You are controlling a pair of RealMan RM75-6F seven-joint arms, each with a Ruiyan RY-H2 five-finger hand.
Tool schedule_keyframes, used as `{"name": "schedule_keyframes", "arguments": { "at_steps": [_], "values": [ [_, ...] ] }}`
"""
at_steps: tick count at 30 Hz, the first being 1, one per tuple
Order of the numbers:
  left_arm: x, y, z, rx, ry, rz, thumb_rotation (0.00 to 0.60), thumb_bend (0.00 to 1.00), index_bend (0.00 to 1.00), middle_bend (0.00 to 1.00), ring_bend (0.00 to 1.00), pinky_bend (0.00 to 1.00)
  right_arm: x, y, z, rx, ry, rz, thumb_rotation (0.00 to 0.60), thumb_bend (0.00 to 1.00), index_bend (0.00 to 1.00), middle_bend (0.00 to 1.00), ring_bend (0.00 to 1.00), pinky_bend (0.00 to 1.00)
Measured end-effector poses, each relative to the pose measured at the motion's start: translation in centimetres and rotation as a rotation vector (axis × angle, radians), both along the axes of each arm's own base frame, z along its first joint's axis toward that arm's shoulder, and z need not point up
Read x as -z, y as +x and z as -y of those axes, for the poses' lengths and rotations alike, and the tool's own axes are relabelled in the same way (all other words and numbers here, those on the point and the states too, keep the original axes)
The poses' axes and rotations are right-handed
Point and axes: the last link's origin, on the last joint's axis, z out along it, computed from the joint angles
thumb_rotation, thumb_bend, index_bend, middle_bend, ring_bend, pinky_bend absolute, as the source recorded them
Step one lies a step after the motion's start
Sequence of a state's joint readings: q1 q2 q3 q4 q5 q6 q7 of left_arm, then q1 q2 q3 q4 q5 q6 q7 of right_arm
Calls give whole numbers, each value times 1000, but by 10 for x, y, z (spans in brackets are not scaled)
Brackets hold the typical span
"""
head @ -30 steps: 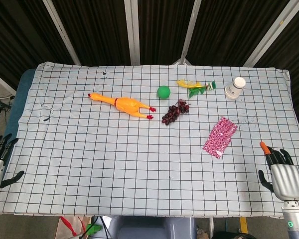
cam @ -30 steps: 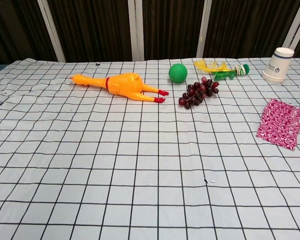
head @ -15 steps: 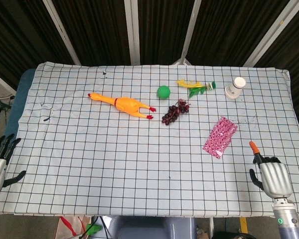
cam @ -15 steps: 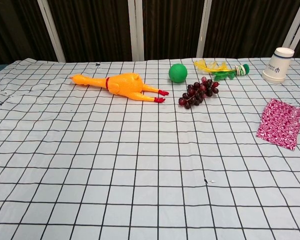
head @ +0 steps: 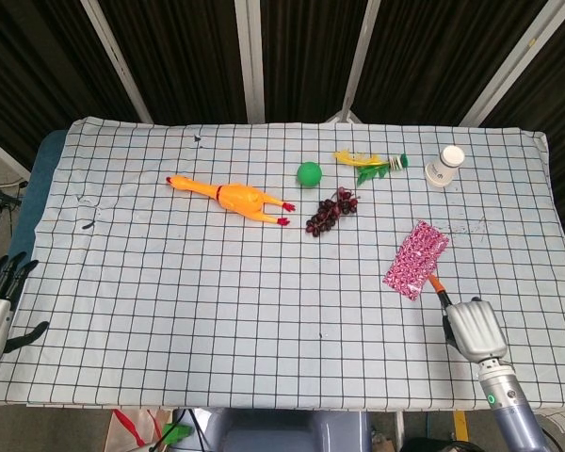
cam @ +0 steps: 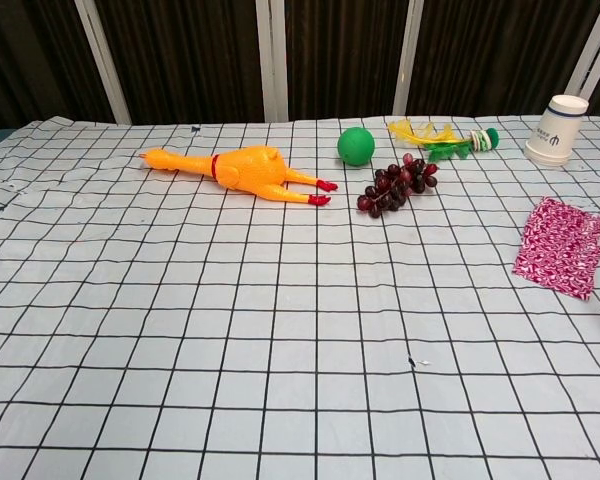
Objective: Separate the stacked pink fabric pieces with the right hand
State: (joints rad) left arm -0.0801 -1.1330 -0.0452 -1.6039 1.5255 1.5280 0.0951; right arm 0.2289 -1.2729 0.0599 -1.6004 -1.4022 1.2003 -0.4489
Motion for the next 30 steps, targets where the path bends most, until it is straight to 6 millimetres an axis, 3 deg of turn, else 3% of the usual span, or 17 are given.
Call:
{"name": "schedule_keyframes", "arguments": {
  "at_steps": [16,30],
  "values": [
    [2,0,-1,-4,-2,-6,600,270,127,39,8,102,43,8,25,20,129,-133,600,752,140,796,778,567],
    [1,-1,-2,-10,1,-13,600,271,127,39,8,102,57,6,41,79,159,-190,600,752,164,796,779,567]
  ]
}}
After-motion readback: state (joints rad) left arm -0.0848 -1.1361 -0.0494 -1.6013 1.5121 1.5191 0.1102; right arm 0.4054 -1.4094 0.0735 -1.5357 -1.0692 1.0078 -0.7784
